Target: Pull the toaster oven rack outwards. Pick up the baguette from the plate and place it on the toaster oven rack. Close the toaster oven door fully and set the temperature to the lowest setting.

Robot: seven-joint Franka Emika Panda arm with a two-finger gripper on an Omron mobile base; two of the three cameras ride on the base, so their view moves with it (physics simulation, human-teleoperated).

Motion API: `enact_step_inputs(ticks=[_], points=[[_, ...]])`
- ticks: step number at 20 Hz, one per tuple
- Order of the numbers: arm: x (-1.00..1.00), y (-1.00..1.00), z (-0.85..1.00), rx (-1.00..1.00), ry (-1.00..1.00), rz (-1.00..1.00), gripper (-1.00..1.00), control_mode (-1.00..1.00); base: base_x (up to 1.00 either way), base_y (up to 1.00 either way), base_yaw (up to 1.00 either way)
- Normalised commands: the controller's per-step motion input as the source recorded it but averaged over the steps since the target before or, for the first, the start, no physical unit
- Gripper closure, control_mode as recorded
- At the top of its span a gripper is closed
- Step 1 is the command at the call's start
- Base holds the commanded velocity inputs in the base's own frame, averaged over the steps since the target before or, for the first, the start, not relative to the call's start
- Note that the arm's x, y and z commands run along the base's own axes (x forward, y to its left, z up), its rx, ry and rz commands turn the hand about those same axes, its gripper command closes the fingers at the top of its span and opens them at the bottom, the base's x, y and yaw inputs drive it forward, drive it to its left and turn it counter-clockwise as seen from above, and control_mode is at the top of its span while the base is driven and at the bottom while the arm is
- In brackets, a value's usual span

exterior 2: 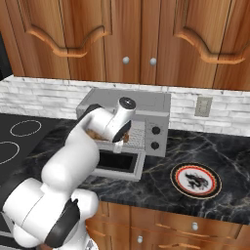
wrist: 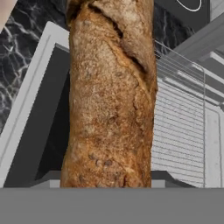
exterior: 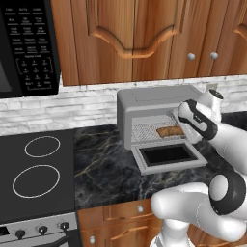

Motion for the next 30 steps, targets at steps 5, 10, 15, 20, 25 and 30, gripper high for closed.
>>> enact_step_inputs(ticks=[5, 10, 15, 20, 25, 30], points=[[0.01, 0.0, 0.0, 0.03, -0.16, -0.06, 1.0, -1.0, 0.0, 0.0, 0.0], [0.29, 0.01, -0.09, 0.01, -0.06, -0.03, 1.0, -1.0, 0.0, 0.0, 0.0], [0.43, 0.0, -0.15, 0.0, 0.03, 0.0, 1.0, -1.0, 0.0, 0.0, 0.0], [0.29, -0.02, 0.0, 0.01, 0.0, 0.0, 1.0, -1.0, 0.0, 0.0, 0.0], [0.22, 0.0, -0.01, 0.0, 0.0, 0.0, 1.0, -1.0, 0.0, 0.0, 0.0], [0.31, 0.0, -0.23, 0.0, 0.0, 0.0, 1.0, -1.0, 0.0, 0.0, 0.0]])
